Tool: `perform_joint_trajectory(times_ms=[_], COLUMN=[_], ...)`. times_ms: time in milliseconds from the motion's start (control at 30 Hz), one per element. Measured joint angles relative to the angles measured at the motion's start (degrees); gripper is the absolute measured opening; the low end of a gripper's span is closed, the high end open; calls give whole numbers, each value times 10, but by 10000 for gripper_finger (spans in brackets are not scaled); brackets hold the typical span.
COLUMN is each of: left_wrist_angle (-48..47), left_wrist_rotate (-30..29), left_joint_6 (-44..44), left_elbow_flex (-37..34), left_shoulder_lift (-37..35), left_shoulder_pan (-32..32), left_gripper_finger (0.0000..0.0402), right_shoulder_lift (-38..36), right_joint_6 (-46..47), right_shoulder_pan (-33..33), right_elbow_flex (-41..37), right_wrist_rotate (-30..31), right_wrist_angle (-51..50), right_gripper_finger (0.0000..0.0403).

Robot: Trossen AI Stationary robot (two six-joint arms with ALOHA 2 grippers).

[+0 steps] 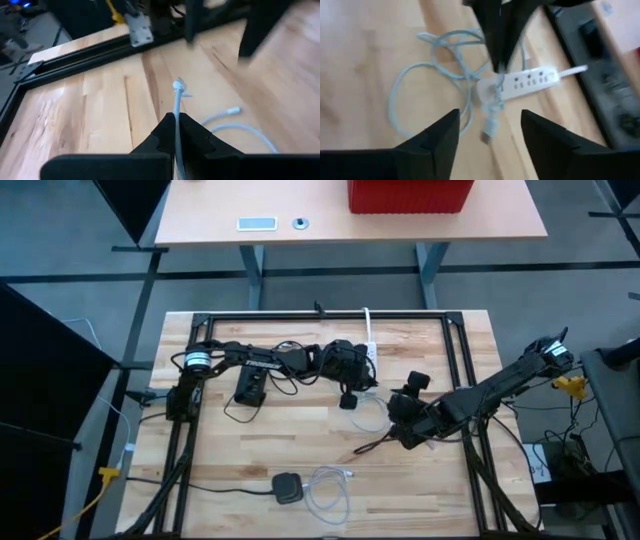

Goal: Insert USB
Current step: Insert the white charger cable into the white outlet extension

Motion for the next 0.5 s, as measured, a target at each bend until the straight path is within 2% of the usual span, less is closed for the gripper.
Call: perform_joint_trajectory(times_ms=[167,333,500], left_wrist_angle=[-31,-20,-12], left_wrist_rotate=[22,30,28], left_joint_6=[66,96,101], left_elbow_flex=[0,0,0], left_shoulder_lift=[0,-1,-7], left_shoulder_pan=[-15,-38,-50], left_gripper_finger=[1,1,1], right_shoulder_lift=[-69,-121,-119], right_joint_6=[31,59,53], right_shoulder_pan=[-5,-29,-52], right_elbow_flex=[28,12,-29], right_wrist_rotate=[-87,-148,-209], right_wrist_angle=[-38,-35,41], right_gripper_finger=[216,217,206])
